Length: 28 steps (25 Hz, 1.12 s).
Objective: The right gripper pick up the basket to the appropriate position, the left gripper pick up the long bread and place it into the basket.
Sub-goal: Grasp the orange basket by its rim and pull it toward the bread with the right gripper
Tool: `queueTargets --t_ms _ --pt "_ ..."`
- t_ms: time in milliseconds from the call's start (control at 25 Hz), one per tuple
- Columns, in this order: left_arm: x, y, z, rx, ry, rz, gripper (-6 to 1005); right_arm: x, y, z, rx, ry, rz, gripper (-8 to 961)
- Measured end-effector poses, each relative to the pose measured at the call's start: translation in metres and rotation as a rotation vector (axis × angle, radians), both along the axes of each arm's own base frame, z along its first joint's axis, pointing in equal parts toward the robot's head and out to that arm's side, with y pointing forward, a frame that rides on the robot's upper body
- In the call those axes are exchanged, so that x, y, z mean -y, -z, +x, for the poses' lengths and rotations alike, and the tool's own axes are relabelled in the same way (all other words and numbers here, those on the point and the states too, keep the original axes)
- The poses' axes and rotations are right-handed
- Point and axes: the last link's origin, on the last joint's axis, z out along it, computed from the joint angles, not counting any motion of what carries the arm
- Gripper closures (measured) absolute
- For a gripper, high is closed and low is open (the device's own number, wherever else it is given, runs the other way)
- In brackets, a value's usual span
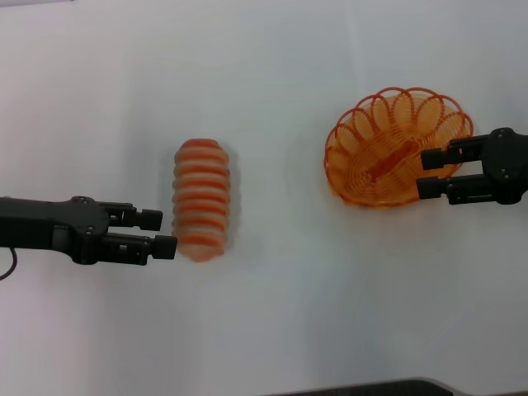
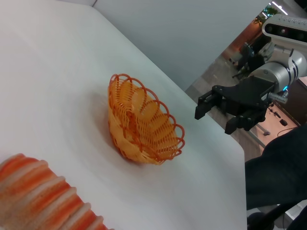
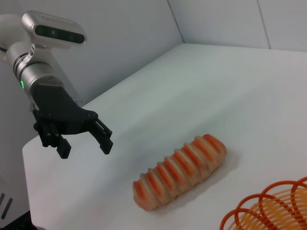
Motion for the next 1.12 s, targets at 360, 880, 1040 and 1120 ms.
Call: queueTargets --t_ms 360,880,1040,1120 --pt "0.0 0.0 0.0 0.0 0.0 0.001 221 0.0 0.0 0.0 0.0 -0.001 0.0 327" --pt "-0.002 0.0 0.001 -0.003 0.001 0.004 220 -0.049 -0.042 -0.019 -0.169 0.173 0.236 327" --pt "-0.004 -0.001 0.001 -0.001 -0.002 0.019 220 -0.081 -0.06 -0.026 -0.139 0.296 0.28 327" --pt "-0.005 0.0 0.001 0.002 -0.004 0.025 220 -0.097 -0.063 -0.027 -0.049 0.366 0.293 328"
